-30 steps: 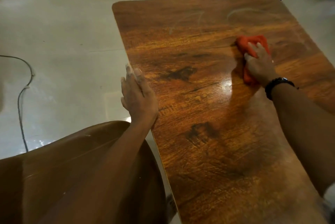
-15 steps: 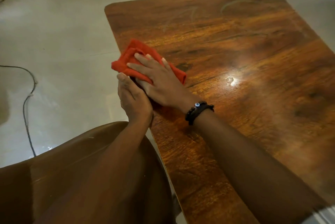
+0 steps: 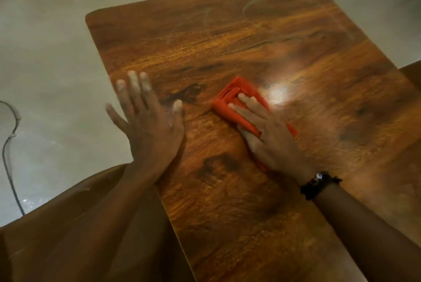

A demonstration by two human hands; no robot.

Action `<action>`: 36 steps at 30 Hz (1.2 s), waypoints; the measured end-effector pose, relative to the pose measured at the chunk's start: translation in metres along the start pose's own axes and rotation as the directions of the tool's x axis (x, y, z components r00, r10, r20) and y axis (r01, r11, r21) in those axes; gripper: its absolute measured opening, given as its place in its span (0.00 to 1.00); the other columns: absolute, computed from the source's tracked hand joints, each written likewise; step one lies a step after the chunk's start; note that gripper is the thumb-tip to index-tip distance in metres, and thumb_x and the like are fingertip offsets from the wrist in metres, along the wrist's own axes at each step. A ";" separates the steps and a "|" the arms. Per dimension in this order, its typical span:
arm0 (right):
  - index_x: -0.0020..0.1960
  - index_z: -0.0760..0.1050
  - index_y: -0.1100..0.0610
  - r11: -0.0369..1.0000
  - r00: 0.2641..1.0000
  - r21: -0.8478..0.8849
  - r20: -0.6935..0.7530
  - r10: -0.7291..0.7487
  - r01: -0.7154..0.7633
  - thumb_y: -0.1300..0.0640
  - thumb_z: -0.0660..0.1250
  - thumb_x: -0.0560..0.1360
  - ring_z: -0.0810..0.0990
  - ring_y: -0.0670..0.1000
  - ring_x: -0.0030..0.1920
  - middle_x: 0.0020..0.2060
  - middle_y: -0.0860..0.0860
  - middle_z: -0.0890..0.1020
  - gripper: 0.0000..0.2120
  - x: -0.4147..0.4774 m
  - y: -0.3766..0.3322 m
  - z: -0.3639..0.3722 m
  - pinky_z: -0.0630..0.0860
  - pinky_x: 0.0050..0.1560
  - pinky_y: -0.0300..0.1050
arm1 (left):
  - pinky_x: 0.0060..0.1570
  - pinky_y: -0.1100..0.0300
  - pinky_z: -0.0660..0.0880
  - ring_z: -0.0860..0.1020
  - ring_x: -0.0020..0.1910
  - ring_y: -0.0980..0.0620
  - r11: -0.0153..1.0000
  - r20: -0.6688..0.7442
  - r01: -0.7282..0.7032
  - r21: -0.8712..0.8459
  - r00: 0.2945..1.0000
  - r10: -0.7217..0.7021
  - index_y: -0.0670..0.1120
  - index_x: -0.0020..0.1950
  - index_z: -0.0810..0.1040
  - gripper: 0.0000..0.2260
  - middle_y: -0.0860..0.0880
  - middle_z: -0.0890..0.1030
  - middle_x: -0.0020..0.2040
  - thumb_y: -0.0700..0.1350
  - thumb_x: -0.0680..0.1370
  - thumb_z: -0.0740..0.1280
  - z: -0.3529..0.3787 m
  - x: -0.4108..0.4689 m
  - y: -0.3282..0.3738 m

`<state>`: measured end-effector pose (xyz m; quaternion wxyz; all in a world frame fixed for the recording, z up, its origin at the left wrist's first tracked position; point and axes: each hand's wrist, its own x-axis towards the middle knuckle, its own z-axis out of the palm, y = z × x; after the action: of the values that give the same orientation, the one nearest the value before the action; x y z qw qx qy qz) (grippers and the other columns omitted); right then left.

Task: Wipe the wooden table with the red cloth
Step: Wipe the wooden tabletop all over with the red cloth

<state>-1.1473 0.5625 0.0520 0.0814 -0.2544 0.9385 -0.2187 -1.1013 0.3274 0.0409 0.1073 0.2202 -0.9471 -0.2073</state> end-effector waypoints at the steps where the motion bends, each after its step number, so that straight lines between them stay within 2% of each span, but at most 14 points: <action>1: 0.76 0.61 0.42 0.999 0.999 0.006 -0.018 0.037 -0.037 0.50 0.60 0.80 0.53 0.45 0.78 0.77 0.41 0.57 0.24 0.011 0.019 -0.008 0.53 0.76 0.61 | 0.73 0.39 0.36 0.41 0.79 0.44 0.998 0.055 -0.063 0.015 0.997 0.063 0.45 0.80 0.48 0.35 0.45 0.45 0.81 0.62 0.81 0.54 0.000 0.003 0.015; 3: 0.75 0.63 0.43 0.995 0.993 0.018 -0.065 0.098 -0.097 0.50 0.61 0.80 0.55 0.47 0.78 0.77 0.43 0.59 0.24 0.032 0.050 -0.023 0.52 0.77 0.60 | 0.75 0.39 0.38 0.40 0.79 0.45 0.987 0.141 -0.160 -0.023 0.977 0.161 0.44 0.80 0.49 0.34 0.45 0.46 0.81 0.62 0.81 0.53 0.009 0.014 0.048; 6: 0.75 0.62 0.44 0.983 0.974 0.012 -0.131 0.184 -0.184 0.52 0.60 0.81 0.55 0.50 0.78 0.77 0.45 0.59 0.23 0.055 0.088 -0.048 0.48 0.74 0.48 | 0.75 0.40 0.38 0.41 0.79 0.46 0.960 0.196 -0.268 -0.083 0.940 0.280 0.44 0.79 0.52 0.32 0.46 0.48 0.81 0.62 0.81 0.51 0.032 0.041 0.109; 10: 0.76 0.60 0.46 0.956 0.943 0.035 -0.162 0.292 -0.290 0.51 0.58 0.82 0.55 0.51 0.78 0.78 0.47 0.58 0.23 0.078 0.137 -0.079 0.50 0.76 0.54 | 0.77 0.43 0.40 0.43 0.80 0.48 0.920 0.184 -0.379 -0.094 0.902 0.391 0.45 0.79 0.53 0.31 0.47 0.49 0.81 0.62 0.82 0.50 0.068 0.080 0.153; 13: 0.77 0.59 0.46 0.935 0.913 0.043 -0.205 0.352 -0.351 0.51 0.57 0.82 0.56 0.53 0.77 0.78 0.48 0.58 0.23 0.100 0.182 -0.100 0.50 0.76 0.57 | 0.77 0.44 0.40 0.41 0.80 0.48 0.914 0.188 -0.402 -0.052 0.895 0.404 0.44 0.80 0.48 0.34 0.46 0.46 0.81 0.65 0.81 0.47 0.088 0.087 0.154; 17: 0.78 0.56 0.47 0.875 0.847 0.123 -0.219 0.485 -0.469 0.50 0.55 0.82 0.55 0.54 0.77 0.78 0.50 0.56 0.25 0.140 0.224 -0.127 0.44 0.76 0.63 | 0.77 0.43 0.39 0.40 0.80 0.48 0.900 0.163 -0.435 0.027 0.890 0.426 0.43 0.80 0.46 0.35 0.46 0.45 0.81 0.66 0.81 0.44 0.096 0.084 0.158; 19: 0.78 0.56 0.47 0.846 0.817 0.086 -0.224 0.531 -0.526 0.50 0.54 0.82 0.52 0.55 0.78 0.79 0.50 0.55 0.25 0.160 0.229 -0.134 0.41 0.76 0.63 | 0.77 0.43 0.41 0.40 0.80 0.48 0.902 0.152 -0.431 0.032 0.894 0.422 0.42 0.80 0.47 0.36 0.45 0.46 0.81 0.66 0.81 0.43 0.094 0.082 0.158; 22: 0.77 0.58 0.43 0.892 0.875 0.027 -0.183 0.448 -0.451 0.51 0.55 0.82 0.50 0.55 0.79 0.79 0.50 0.55 0.23 0.174 0.219 -0.128 0.39 0.75 0.65 | 0.77 0.42 0.42 0.39 0.79 0.49 0.902 0.174 -0.431 0.013 0.889 0.423 0.42 0.80 0.45 0.36 0.45 0.44 0.81 0.66 0.81 0.43 0.092 0.081 0.159; 26: 0.75 0.61 0.42 0.996 0.996 -0.004 -0.031 0.084 -0.084 0.54 0.58 0.81 0.50 0.53 0.79 0.78 0.49 0.56 0.24 0.168 0.158 -0.093 0.42 0.75 0.66 | 0.77 0.41 0.43 0.39 0.79 0.48 0.902 0.149 -0.432 0.015 0.893 0.425 0.42 0.80 0.43 0.38 0.45 0.42 0.81 0.68 0.80 0.43 0.088 0.081 0.161; 28: 0.75 0.61 0.43 0.985 0.984 -0.043 0.071 -0.164 0.167 0.55 0.60 0.80 0.50 0.53 0.79 0.78 0.48 0.56 0.25 0.155 0.123 -0.073 0.42 0.76 0.64 | 0.77 0.40 0.43 0.38 0.79 0.48 0.901 0.110 -0.433 0.021 0.897 0.428 0.42 0.80 0.43 0.39 0.45 0.41 0.81 0.68 0.79 0.42 0.085 0.080 0.162; 30: 0.75 0.62 0.46 0.947 0.938 -0.028 0.155 -0.311 0.319 0.58 0.61 0.77 0.51 0.53 0.79 0.78 0.48 0.57 0.28 0.142 0.109 -0.064 0.42 0.76 0.60 | 0.76 0.40 0.42 0.37 0.79 0.47 0.903 0.081 -0.429 0.014 0.901 0.426 0.43 0.80 0.42 0.39 0.44 0.40 0.81 0.68 0.79 0.43 0.084 0.080 0.162; 33: 0.75 0.63 0.43 0.970 0.960 0.035 0.137 -0.243 0.240 0.57 0.61 0.79 0.51 0.48 0.78 0.78 0.45 0.57 0.25 0.142 0.130 -0.076 0.42 0.76 0.53 | 0.76 0.40 0.43 0.38 0.79 0.49 0.909 0.098 -0.416 -0.005 0.905 0.414 0.43 0.80 0.42 0.38 0.46 0.40 0.81 0.68 0.80 0.44 0.083 0.081 0.161; 36: 0.75 0.62 0.42 0.999 0.998 0.020 0.052 -0.034 0.033 0.52 0.59 0.82 0.52 0.48 0.78 0.78 0.45 0.57 0.23 0.151 0.179 -0.107 0.43 0.77 0.58 | 0.77 0.41 0.43 0.38 0.79 0.52 0.904 0.167 -0.427 0.001 0.892 0.421 0.46 0.80 0.42 0.37 0.49 0.42 0.81 0.68 0.80 0.41 0.086 0.081 0.161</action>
<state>-1.3843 0.6628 0.0604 0.1047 -0.2750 0.9296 -0.2220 -1.2581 0.4506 0.0443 0.0683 -0.0071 -0.9816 -0.1783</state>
